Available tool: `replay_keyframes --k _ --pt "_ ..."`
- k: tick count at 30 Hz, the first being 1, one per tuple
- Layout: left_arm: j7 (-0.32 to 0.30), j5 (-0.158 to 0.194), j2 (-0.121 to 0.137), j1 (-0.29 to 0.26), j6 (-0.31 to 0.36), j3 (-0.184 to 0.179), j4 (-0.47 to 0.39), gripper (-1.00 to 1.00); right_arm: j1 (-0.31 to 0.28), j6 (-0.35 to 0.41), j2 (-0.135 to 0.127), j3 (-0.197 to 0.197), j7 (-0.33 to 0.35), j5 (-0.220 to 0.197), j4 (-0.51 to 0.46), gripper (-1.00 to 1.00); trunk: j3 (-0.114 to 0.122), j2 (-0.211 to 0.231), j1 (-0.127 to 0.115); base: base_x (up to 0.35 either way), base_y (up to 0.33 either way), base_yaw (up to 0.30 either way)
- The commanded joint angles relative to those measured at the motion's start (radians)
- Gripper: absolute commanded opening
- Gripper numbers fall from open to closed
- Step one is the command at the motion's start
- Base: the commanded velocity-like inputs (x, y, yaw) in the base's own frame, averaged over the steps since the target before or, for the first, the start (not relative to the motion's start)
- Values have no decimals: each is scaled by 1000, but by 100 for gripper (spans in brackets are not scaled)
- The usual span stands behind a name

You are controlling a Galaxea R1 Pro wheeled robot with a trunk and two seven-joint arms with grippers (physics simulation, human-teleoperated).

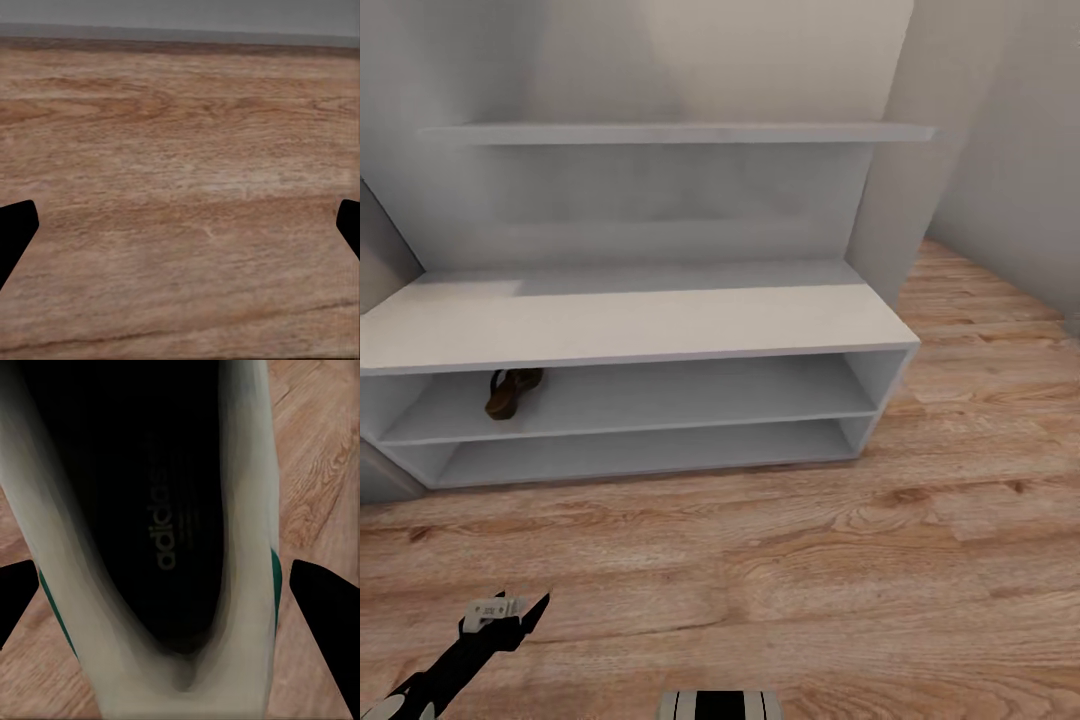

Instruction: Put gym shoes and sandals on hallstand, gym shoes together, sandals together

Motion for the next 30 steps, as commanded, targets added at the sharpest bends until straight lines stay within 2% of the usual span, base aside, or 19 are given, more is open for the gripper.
replay_keyframes --k 1,6,10,17,30 --pt "-8 7 0 -1 1 2 1 100 -1 0 0 -5 7 10 -1 -100 -1 0 0 -29 -1 141" --pt "-8 7 0 -1 1 2 -1 100 -1 0 0 -5 7 9 -2 -100 -1 0 0 -43 -9 233" --pt "-8 7 -1 -1 0 2 -1 100 -1 0 0 -5 7 8 -2 -100 -1 0 0 -246 -99 159" --pt "-7 7 -2 -1 0 2 -1 100 -1 0 0 -5 7 8 -2 -100 -1 0 0 -261 -133 28" --pt "-3 7 0 -1 2 2 -1 100 -1 0 0 -5 7 8 -2 -100 -1 0 0 -68 -17 1"
